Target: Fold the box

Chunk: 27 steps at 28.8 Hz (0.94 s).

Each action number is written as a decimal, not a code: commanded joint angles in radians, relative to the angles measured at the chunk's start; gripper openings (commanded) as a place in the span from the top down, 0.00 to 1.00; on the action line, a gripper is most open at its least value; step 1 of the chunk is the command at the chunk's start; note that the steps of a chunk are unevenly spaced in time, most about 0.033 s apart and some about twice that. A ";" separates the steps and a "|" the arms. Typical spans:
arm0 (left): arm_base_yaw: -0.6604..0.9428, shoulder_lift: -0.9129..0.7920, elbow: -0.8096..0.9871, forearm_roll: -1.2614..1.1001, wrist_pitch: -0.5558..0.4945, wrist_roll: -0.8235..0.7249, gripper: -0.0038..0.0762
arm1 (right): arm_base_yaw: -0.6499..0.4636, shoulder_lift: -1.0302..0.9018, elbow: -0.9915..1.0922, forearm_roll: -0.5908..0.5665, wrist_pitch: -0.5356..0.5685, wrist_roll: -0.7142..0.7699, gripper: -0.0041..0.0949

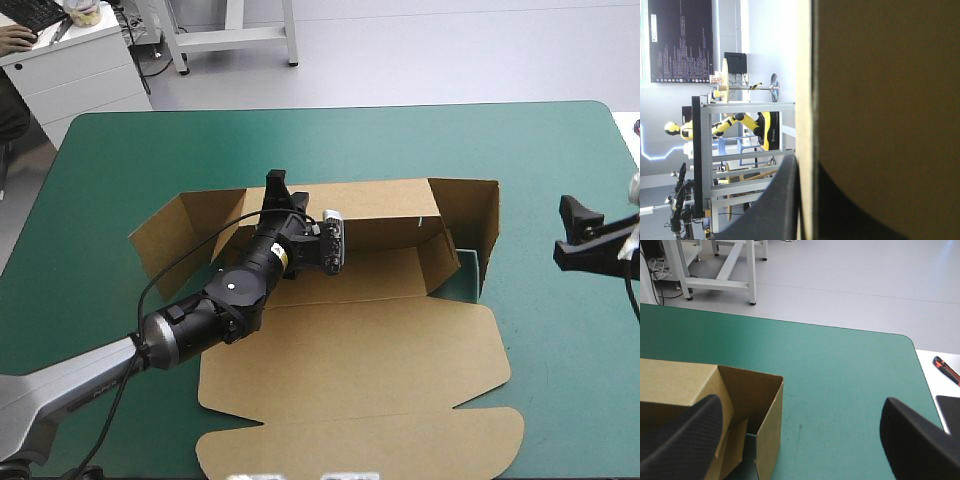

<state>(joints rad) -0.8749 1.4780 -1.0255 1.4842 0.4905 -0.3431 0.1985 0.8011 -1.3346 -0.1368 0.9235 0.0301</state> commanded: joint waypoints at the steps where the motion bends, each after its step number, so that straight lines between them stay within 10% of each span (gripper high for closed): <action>1: -0.003 -0.035 -0.014 0.004 0.021 -0.036 0.96 | -0.004 0.104 -0.123 -0.021 -0.044 0.008 0.16; 27: -0.003 -0.035 -0.014 0.059 0.050 -0.101 0.96 | -0.005 0.946 -0.615 0.040 0.039 -0.007 0.16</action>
<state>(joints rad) -0.8749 1.4780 -1.0181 1.5298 0.4987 -0.4203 0.1985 1.7586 -1.9124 -0.0920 1.0204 0.0361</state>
